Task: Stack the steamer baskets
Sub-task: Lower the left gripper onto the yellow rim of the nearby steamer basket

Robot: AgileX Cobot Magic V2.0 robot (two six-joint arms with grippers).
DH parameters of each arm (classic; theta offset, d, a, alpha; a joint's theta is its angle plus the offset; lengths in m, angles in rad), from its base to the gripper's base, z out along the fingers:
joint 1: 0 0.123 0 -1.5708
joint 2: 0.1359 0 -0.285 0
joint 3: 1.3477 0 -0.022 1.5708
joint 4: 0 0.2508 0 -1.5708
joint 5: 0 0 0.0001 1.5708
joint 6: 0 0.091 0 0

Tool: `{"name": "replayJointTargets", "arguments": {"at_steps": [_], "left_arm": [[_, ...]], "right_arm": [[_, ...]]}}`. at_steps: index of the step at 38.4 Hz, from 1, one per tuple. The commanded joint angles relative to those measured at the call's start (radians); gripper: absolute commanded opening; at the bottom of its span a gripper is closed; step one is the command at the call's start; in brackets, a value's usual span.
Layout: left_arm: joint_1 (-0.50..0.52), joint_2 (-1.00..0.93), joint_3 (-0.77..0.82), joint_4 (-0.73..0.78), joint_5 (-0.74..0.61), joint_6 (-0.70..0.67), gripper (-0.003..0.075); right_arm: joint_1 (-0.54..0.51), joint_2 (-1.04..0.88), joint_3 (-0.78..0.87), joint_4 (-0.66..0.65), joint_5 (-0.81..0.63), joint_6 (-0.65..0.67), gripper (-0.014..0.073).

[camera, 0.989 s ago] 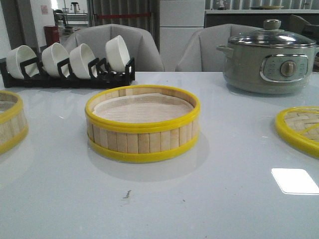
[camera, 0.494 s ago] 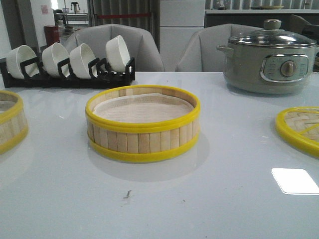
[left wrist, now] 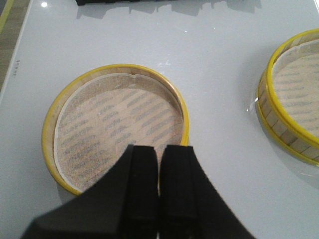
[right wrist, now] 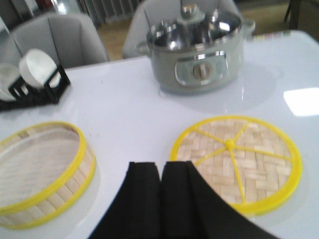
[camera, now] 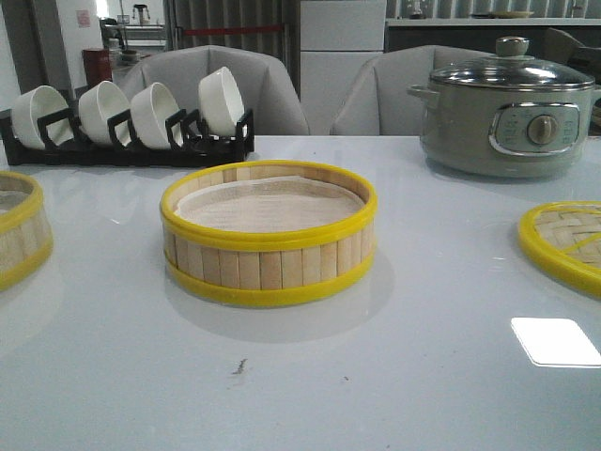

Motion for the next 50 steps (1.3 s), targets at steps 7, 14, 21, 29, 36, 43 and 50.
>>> {"name": "replayJointTargets", "arguments": {"at_steps": [7, 14, 21, 29, 36, 43, 50], "left_arm": [[-0.007, -0.013, -0.037, 0.009, -0.063, -0.009, 0.0091], [-0.007, -0.013, -0.037, -0.005, -0.059, -0.009, 0.0091], [-0.007, -0.013, -0.037, -0.009, -0.047, -0.009, 0.0091], [-0.007, -0.013, -0.037, -0.019, -0.034, -0.009, 0.0091], [-0.007, -0.013, -0.037, -0.033, -0.025, 0.067, 0.0148], [-0.007, -0.001, -0.037, -0.074, -0.071, 0.073, 0.0424], [-0.007, 0.081, -0.037, -0.128, -0.068, 0.073, 0.0432]], "right_arm": [[-0.004, 0.276, -0.166, 0.013, 0.108, 0.004, 0.0067], [-0.004, 0.288, -0.166, 0.013, 0.065, 0.004, 0.0067], [-0.004, 0.288, -0.166, 0.014, 0.027, 0.004, 0.0067], [-0.004, 0.291, -0.166, 0.009, 0.047, 0.0, 0.0071], [-0.004, 0.291, -0.166, 0.009, 0.042, -0.041, 0.03], [-0.004, 0.291, -0.166, 0.019, 0.044, -0.041, 0.0412], [-0.004, 0.291, -0.166, 0.031, 0.042, -0.041, 0.0412]]}}
